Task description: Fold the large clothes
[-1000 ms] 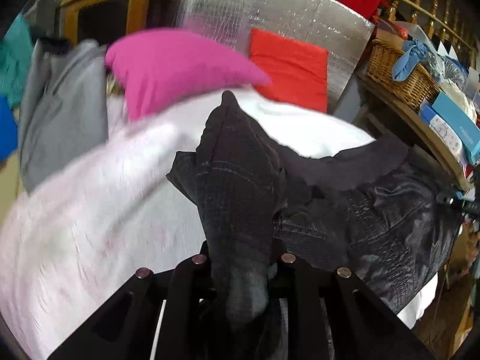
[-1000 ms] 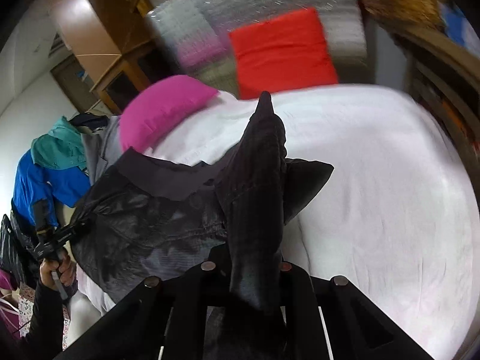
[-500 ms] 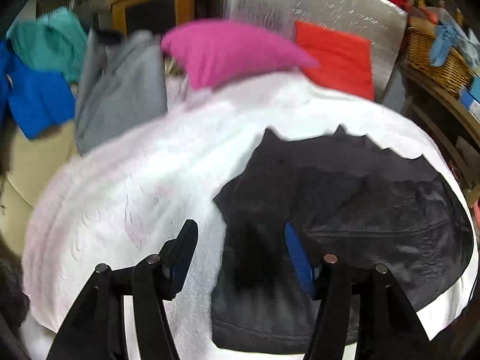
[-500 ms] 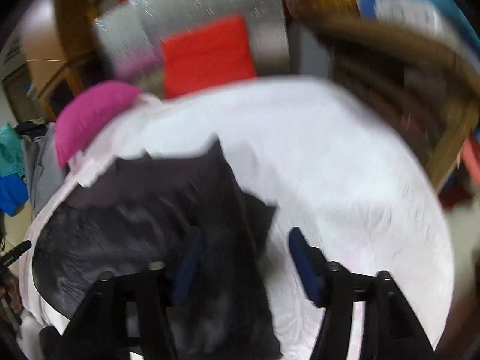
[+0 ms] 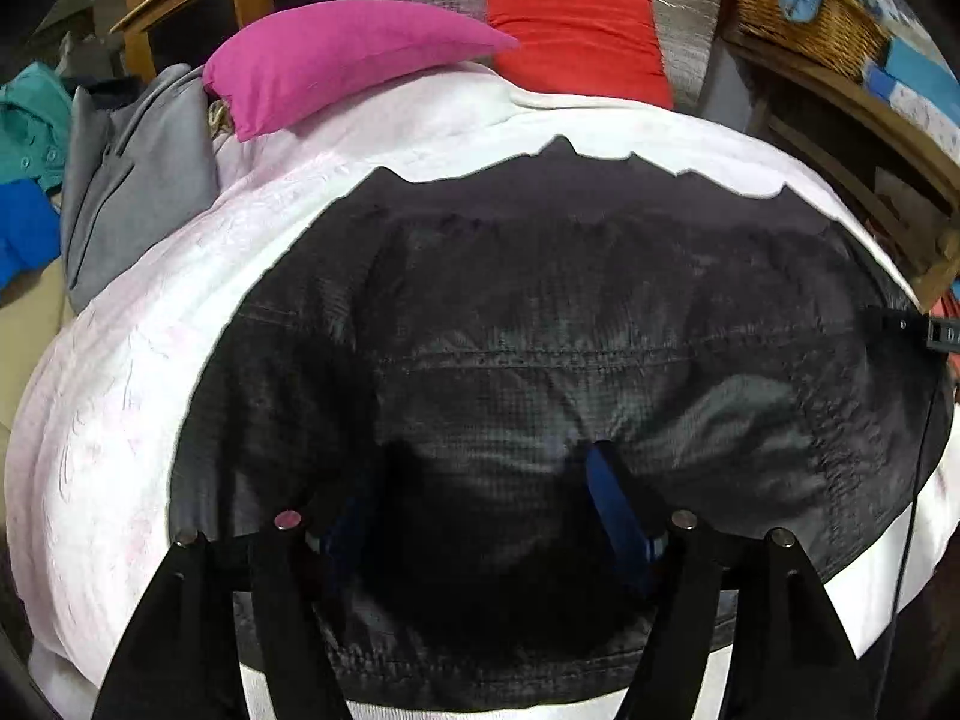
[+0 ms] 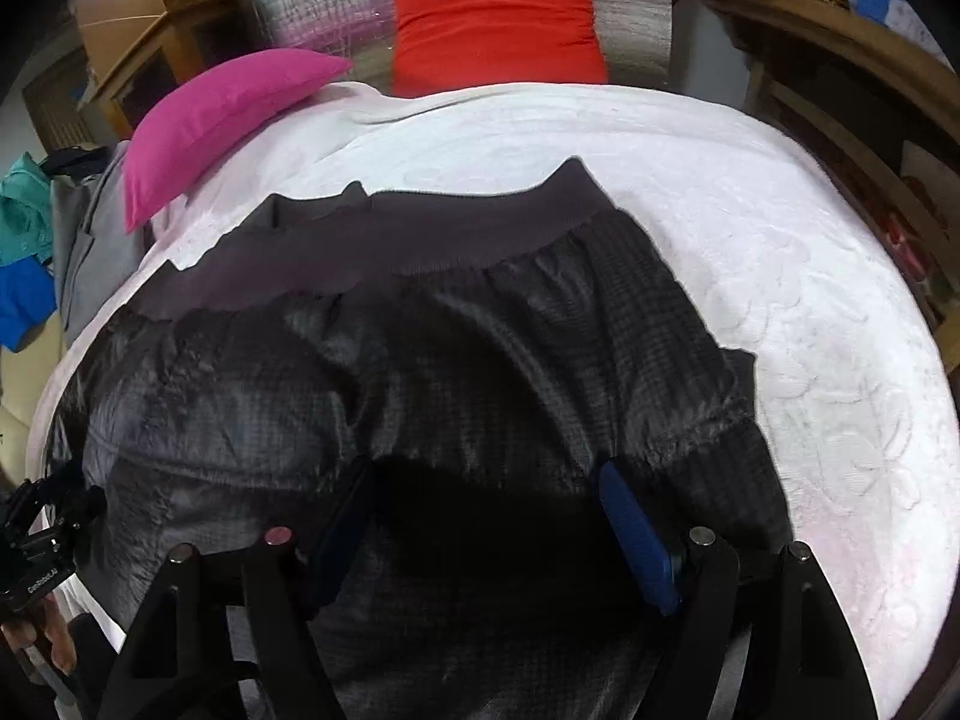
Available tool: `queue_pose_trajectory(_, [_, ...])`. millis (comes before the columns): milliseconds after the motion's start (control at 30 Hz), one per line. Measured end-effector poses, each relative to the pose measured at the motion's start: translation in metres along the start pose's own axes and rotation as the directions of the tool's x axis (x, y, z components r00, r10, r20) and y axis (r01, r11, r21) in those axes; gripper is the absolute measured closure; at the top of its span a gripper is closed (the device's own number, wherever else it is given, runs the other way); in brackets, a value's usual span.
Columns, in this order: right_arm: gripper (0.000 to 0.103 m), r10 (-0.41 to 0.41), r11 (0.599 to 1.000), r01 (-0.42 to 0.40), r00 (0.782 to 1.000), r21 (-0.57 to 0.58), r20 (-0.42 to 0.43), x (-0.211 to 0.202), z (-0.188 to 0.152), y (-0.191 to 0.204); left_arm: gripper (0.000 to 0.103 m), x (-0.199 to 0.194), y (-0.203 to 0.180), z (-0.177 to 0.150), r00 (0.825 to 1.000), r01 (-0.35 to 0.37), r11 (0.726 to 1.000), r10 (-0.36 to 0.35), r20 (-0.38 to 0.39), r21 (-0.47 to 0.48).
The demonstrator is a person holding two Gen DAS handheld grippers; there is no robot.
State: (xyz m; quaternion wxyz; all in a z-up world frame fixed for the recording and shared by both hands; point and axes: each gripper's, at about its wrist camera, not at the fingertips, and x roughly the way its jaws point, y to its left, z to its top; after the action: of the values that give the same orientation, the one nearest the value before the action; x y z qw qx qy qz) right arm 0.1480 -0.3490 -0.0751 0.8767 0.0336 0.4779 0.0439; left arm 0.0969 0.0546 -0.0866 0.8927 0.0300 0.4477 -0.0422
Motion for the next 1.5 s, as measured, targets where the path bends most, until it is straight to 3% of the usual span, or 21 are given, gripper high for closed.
queue_pose_trajectory(67, [0.024, 0.011, 1.0, -0.01, 1.0, -0.024, 0.029, -0.01, 0.002, 0.007, 0.031, -0.013, 0.0, 0.003, 0.999, 0.002, 1.0, -0.002, 0.054, -0.004])
queue_pose_trajectory(167, [0.024, 0.004, 0.999, -0.003, 0.999, -0.044, 0.04, -0.012, 0.002, 0.013, 0.031, -0.018, -0.002, 0.004, 0.997, -0.009, 1.0, 0.01, 0.072, -0.004])
queue_pose_trajectory(300, [0.024, -0.008, 1.0, 0.007, 0.999, -0.024, -0.053, 0.016, -0.008, 0.018, 0.031, -0.024, -0.004, -0.01, 0.999, 0.011, 1.0, -0.009, 0.052, -0.025])
queue_pose_trajectory(667, [0.022, 0.014, 0.999, -0.01, 0.996, -0.039, 0.093, -0.042, -0.007, 0.034, 0.031, -0.061, -0.003, -0.017, 0.991, 0.033, 0.999, -0.028, 0.13, -0.03])
queue_pose_trajectory(833, [0.021, -0.037, 0.999, 0.035, 0.998, -0.04, -0.041, 0.002, -0.023, 0.047, 0.031, -0.071, -0.009, -0.023, 0.99, 0.037, 0.999, -0.035, 0.139, -0.015])
queue_pose_trajectory(1067, [0.021, 0.005, 0.999, -0.002, 0.997, -0.049, 0.075, -0.033, -0.021, 0.057, 0.031, -0.076, -0.007, -0.025, 0.989, 0.035, 0.999, -0.031, 0.146, -0.026])
queue_pose_trajectory(1300, [0.021, -0.027, 0.999, 0.026, 1.0, -0.032, -0.013, -0.007, -0.031, 0.05, 0.031, -0.071, -0.012, -0.025, 0.99, 0.032, 0.999, -0.029, 0.141, -0.015])
queue_pose_trajectory(1500, [0.021, 0.008, 1.0, -0.006, 0.996, -0.023, 0.084, -0.043, -0.038, 0.046, 0.031, -0.062, -0.013, -0.033, 0.992, 0.028, 0.999, -0.025, 0.12, -0.023])
